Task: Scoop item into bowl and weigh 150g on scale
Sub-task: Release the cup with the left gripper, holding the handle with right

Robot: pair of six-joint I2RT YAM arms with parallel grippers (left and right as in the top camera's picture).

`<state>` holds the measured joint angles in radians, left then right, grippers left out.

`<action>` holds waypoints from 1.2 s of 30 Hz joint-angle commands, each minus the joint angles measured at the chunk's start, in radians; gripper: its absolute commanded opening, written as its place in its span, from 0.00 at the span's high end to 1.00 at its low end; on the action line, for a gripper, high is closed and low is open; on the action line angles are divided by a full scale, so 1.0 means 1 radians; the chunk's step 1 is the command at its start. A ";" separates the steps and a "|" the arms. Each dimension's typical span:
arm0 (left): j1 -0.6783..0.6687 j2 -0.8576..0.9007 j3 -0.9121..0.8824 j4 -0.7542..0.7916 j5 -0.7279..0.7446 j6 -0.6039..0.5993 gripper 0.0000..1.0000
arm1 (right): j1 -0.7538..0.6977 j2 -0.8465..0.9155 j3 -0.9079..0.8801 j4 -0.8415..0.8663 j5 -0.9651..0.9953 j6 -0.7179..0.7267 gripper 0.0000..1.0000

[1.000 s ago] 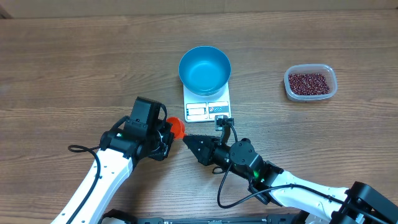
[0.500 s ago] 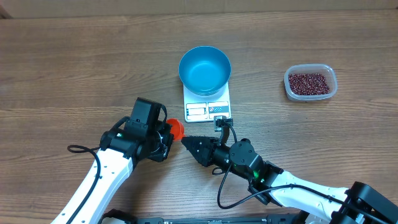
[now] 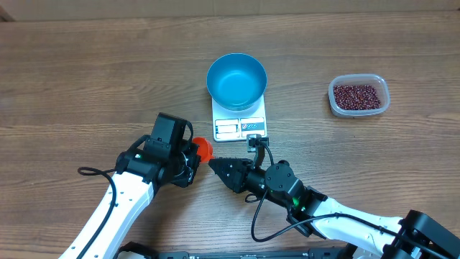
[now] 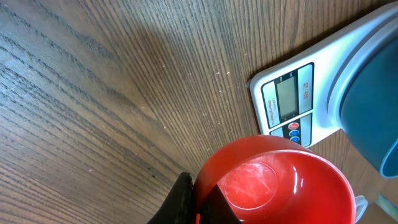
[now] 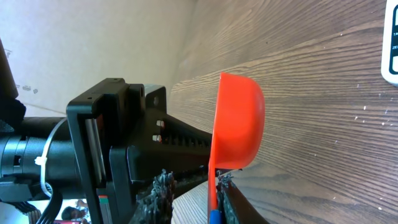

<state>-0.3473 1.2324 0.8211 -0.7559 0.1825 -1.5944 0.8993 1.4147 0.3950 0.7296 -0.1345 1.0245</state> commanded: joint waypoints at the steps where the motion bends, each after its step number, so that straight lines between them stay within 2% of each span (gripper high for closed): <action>1: -0.006 -0.010 0.013 -0.008 -0.030 0.026 0.96 | 0.005 -0.005 0.012 0.005 0.003 0.000 0.78; 10: -0.006 -0.010 0.013 -0.011 -0.029 0.047 0.96 | 0.005 -0.005 0.012 0.005 0.003 0.000 0.80; 19: -0.006 -0.010 0.013 -0.014 -0.030 0.047 0.96 | 0.004 -0.005 0.012 -0.001 0.003 -0.003 0.96; 27: -0.006 -0.010 0.013 -0.037 -0.037 0.047 0.94 | 0.004 -0.005 0.012 -0.002 -0.016 -0.004 0.96; 31: -0.006 -0.010 0.013 -0.038 -0.037 0.047 0.84 | 0.003 -0.005 0.012 -0.006 -0.069 -0.018 0.96; 34: -0.006 -0.010 0.013 -0.037 -0.037 0.047 0.71 | 0.003 -0.005 0.012 -0.010 -0.069 -0.109 0.96; 36: -0.006 -0.010 0.013 -0.037 -0.037 0.047 0.67 | 0.002 -0.005 0.012 -0.022 -0.068 -0.117 0.96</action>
<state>-0.3473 1.2324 0.8242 -0.7902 0.1665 -1.5623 0.8993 1.4166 0.3950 0.7097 -0.1825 0.9745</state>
